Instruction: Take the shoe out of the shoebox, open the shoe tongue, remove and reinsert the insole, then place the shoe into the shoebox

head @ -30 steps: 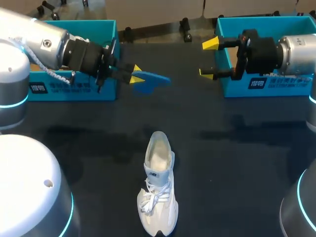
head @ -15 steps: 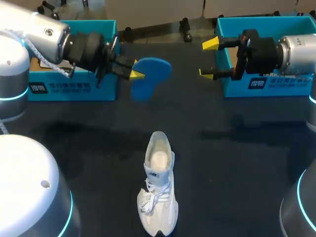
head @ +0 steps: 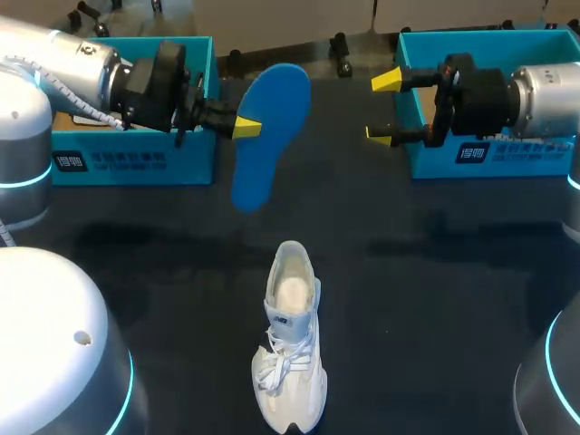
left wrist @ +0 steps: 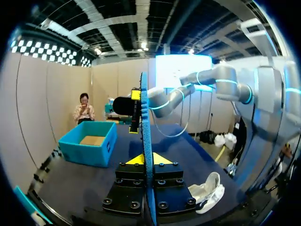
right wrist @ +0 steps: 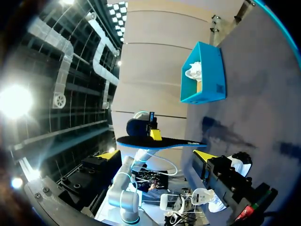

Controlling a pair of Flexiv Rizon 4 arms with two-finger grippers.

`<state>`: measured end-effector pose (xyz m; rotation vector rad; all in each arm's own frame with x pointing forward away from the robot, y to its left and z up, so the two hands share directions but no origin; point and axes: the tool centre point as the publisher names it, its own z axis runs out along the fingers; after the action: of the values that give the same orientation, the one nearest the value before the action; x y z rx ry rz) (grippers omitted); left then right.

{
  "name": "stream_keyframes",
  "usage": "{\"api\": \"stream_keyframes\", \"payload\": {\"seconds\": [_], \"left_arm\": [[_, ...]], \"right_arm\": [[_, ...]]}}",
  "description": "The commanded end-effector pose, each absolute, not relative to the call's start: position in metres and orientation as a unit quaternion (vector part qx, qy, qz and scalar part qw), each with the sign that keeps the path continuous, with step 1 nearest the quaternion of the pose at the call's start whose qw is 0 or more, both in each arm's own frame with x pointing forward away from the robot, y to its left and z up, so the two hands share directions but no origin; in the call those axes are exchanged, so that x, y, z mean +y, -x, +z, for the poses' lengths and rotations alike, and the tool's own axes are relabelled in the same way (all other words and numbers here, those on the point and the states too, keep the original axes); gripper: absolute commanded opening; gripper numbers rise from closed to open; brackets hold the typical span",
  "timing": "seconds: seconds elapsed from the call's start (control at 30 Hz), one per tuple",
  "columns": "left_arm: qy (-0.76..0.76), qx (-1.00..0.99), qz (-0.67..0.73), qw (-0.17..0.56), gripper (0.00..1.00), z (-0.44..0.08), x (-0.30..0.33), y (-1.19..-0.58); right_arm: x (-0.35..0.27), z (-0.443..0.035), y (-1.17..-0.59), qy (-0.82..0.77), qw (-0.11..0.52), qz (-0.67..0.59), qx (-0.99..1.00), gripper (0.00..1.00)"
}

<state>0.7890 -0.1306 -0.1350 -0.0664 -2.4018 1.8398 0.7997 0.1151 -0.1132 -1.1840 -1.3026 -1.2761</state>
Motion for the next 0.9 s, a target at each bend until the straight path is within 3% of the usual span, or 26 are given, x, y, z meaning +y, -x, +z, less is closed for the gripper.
{"api": "stream_keyframes", "payload": {"seconds": [0.03, 0.53, 0.9], "left_arm": [[-0.197, -0.764, 0.577, 0.214, 0.00, -0.140, -0.135, -0.792], [-0.394, -0.642, 0.547, 0.366, 0.00, -0.162, -0.131, -0.797], [-0.394, -0.642, 0.547, 0.366, 0.00, -0.162, -0.131, -0.797]], "right_arm": [[0.116, -0.113, -0.799, 0.483, 0.464, -0.520, -0.530, 1.00], [0.116, -0.113, -0.799, 0.483, 0.464, -0.520, -0.530, 1.00], [0.116, -0.113, -0.799, 0.483, 0.464, -0.520, -0.530, 1.00]]}}
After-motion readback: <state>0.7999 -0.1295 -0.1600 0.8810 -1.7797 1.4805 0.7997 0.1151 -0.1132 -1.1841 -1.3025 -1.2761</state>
